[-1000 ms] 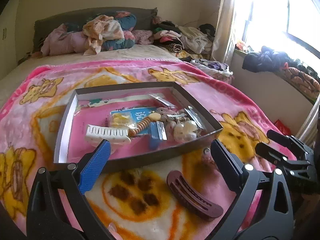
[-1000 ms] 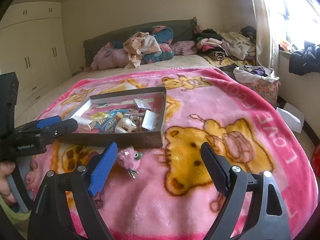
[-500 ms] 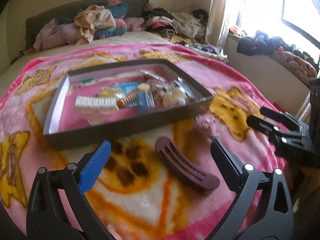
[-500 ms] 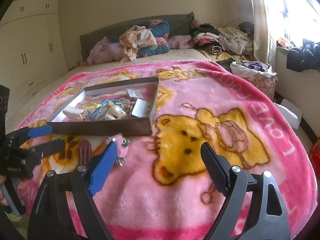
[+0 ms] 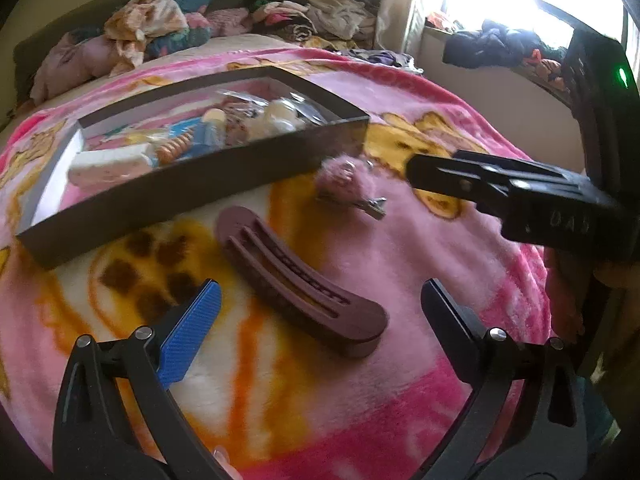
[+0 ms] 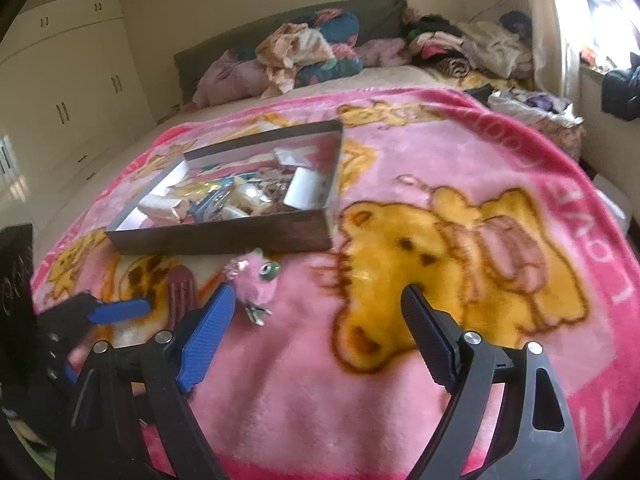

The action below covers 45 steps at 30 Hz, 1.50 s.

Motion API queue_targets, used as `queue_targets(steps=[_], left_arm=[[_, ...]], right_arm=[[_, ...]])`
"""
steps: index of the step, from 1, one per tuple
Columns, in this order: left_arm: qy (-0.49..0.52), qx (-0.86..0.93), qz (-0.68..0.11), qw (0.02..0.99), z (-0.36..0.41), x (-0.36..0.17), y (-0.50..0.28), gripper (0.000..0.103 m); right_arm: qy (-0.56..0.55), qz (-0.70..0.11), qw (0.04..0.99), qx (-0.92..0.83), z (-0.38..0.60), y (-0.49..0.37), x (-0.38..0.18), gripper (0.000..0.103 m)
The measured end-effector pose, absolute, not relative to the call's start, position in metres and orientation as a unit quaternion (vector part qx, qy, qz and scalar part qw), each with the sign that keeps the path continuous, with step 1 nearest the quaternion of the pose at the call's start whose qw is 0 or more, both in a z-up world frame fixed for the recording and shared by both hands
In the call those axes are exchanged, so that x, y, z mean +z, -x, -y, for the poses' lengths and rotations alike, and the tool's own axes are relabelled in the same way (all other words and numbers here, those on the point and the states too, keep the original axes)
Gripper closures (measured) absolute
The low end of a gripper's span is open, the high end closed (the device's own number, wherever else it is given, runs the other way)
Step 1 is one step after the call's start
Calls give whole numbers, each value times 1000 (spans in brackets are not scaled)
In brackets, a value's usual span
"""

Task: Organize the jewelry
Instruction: 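Grasp the maroon banana clip with the left tool while the right tool grasps the pink pom-pom, then carry the maroon clip and pink pom-pom into the tray and release both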

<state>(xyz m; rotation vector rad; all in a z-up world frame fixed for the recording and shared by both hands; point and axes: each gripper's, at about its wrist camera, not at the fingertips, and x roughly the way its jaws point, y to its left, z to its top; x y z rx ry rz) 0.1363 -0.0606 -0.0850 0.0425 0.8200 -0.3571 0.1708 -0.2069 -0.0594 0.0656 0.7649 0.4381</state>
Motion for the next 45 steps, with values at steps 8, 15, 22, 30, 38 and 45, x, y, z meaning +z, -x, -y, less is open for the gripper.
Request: queue_targets(steps=[8, 15, 22, 30, 38, 45], left_arm=[[-20, -157, -400, 903, 58, -95, -144, 54], [-7, -163, -403, 900, 47, -93, -145, 78], [9, -169, -404, 899, 34, -88, -143, 78], [22, -159, -378, 912, 19, -69, -143, 78], [35, -132, -343, 929, -2, -43, -155, 78], [45, -113, -319, 940, -18, -28, -170, 78]], right_arm=[[-43, -398, 883, 245, 189, -189, -67, 24], [-30, -419, 867, 269, 162, -200, -76, 49], [-52, -408, 871, 270, 171, -195, -74, 63], [-73, -387, 883, 256, 195, -179, -60, 63], [-80, -366, 893, 248, 204, -177, -41, 63], [-77, -351, 899, 249, 196, -183, -24, 63]])
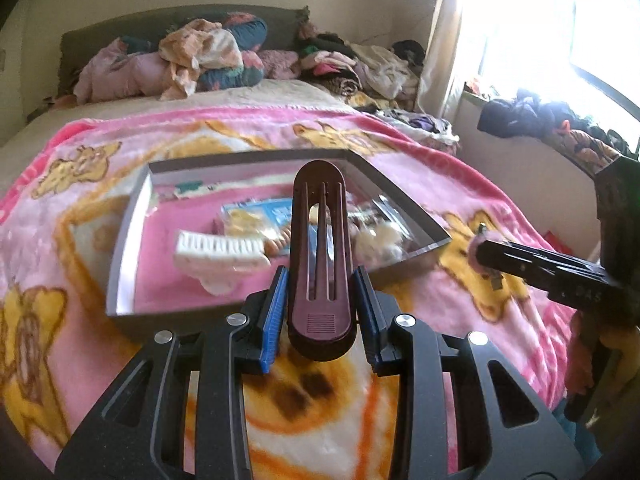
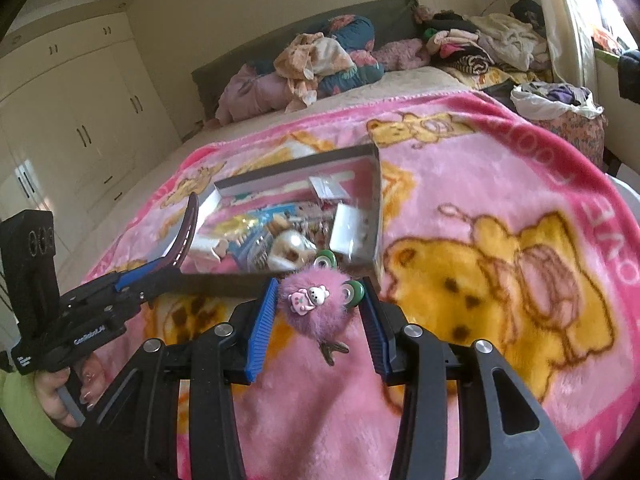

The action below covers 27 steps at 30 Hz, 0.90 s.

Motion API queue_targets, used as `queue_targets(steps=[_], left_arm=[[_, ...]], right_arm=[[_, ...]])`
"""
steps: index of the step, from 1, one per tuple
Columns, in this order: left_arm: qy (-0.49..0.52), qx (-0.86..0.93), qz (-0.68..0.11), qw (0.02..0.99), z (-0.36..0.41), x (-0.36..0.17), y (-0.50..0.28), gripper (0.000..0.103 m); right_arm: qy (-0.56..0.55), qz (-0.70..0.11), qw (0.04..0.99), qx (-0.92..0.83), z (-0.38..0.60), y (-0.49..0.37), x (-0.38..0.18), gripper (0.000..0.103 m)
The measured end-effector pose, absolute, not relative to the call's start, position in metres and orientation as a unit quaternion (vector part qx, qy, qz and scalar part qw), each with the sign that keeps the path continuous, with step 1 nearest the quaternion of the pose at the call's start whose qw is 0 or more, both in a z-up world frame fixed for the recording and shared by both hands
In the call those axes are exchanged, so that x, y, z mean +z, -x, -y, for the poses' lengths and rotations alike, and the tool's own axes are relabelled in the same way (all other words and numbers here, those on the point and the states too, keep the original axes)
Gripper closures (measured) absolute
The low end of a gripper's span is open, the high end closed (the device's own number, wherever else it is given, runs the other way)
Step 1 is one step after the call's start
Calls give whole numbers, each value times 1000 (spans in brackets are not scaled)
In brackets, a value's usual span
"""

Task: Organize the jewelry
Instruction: 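Carry the maroon clip and pink pom-pom into the tray and release both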

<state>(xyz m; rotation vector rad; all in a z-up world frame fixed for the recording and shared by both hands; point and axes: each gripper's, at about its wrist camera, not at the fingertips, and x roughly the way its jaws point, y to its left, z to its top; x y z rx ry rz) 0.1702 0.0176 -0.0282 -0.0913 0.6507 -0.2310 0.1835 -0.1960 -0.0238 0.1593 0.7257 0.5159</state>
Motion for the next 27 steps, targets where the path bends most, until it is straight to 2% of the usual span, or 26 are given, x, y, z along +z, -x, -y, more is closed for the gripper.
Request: queue_targets(steps=[27], left_arm=[[66, -113, -311, 941, -22, -30, -227, 78]], right_arm=[[-62, -354, 903, 237, 160, -246, -14, 63]])
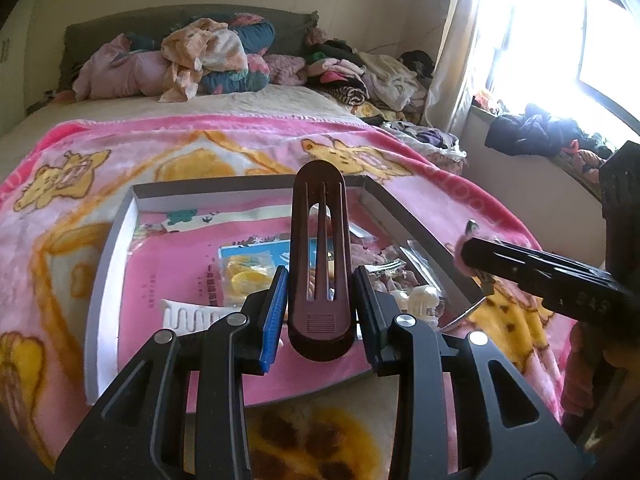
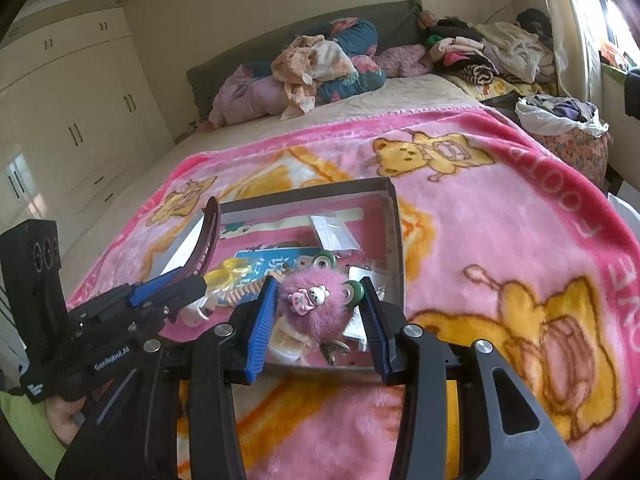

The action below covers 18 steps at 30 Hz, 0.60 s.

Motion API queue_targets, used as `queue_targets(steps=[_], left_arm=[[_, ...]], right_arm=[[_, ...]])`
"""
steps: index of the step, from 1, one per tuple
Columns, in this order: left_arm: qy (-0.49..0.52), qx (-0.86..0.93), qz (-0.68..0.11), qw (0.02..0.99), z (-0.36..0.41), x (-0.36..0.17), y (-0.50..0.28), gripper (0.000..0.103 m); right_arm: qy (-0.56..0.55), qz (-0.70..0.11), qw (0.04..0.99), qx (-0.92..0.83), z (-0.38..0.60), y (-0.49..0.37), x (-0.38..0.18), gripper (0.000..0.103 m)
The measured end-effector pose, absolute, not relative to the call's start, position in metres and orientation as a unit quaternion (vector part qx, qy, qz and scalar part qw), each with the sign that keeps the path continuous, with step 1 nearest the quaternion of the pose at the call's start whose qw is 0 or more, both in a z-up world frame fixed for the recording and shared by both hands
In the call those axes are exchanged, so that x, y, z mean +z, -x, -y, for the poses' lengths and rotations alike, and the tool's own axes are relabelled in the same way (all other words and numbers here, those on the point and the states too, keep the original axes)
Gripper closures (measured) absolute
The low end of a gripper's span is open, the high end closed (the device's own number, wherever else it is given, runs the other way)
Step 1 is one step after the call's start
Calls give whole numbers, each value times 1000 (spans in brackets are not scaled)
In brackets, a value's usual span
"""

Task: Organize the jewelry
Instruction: 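Carry the maroon clip and pink pom-pom into the tray and release both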

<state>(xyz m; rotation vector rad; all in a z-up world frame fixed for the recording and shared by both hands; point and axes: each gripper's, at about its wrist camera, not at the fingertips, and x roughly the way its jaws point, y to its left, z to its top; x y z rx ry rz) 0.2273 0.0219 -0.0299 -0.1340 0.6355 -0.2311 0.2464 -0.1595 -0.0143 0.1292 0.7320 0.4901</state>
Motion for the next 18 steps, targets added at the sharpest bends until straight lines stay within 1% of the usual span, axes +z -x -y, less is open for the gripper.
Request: queue_targets(steps=[18], left_arm=[[64, -109, -334, 934, -20, -45, -242, 78]], right_arm=[[-53, -377, 893, 240, 134, -276, -35, 63]])
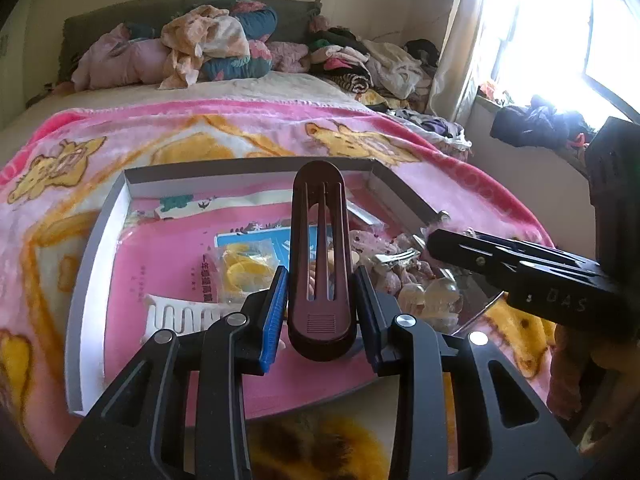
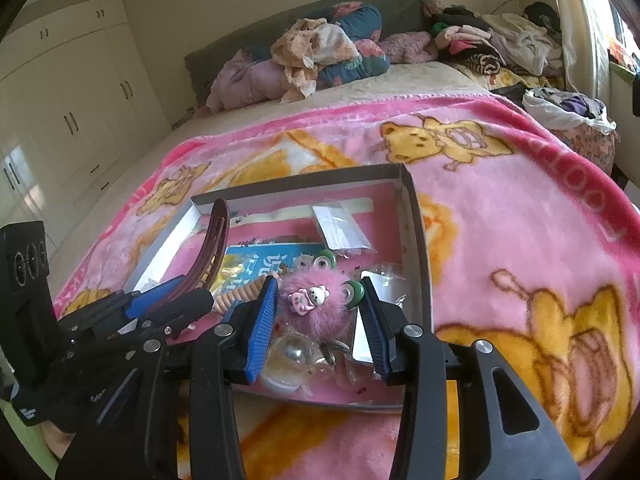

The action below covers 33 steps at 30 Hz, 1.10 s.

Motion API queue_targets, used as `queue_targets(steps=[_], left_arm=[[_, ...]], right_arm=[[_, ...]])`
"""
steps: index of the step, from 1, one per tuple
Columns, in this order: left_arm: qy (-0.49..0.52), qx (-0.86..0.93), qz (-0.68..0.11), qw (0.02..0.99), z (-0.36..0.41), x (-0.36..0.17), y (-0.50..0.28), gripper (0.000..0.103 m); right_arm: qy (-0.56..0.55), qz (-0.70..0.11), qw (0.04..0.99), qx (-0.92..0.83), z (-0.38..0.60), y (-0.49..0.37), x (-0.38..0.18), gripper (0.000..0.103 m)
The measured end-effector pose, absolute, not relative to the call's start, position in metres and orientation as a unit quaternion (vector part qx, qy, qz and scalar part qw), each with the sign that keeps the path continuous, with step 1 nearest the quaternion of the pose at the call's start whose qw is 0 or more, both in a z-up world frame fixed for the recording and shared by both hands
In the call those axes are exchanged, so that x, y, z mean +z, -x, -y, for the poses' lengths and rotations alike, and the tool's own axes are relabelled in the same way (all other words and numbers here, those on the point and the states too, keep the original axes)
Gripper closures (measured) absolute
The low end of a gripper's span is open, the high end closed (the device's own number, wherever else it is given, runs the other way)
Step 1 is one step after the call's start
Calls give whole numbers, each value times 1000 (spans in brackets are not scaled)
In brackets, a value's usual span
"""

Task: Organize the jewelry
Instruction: 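Carry the maroon clip and pink pom-pom into the tray and release both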

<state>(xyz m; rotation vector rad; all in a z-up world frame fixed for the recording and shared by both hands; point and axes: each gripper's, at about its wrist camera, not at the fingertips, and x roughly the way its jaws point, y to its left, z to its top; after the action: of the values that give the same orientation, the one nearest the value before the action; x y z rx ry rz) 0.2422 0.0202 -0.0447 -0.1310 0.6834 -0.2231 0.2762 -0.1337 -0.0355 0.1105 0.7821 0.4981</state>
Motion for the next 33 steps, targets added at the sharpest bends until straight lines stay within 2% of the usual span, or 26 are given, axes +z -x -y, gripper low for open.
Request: queue_targets(steps=[13, 29, 33], left_arm=[[68, -107, -341, 931, -21, -51, -242, 78], [67, -102, -337, 934, -25, -48, -236, 77], [67, -100, -332, 936, -27, -44, -229, 71]], right_arm=[[-52, -390, 890, 230, 137, -274, -50, 61], [-37, -363, 903, 228, 142, -246, -38, 45], [-34, -356, 907, 224, 146, -235, -35, 43]])
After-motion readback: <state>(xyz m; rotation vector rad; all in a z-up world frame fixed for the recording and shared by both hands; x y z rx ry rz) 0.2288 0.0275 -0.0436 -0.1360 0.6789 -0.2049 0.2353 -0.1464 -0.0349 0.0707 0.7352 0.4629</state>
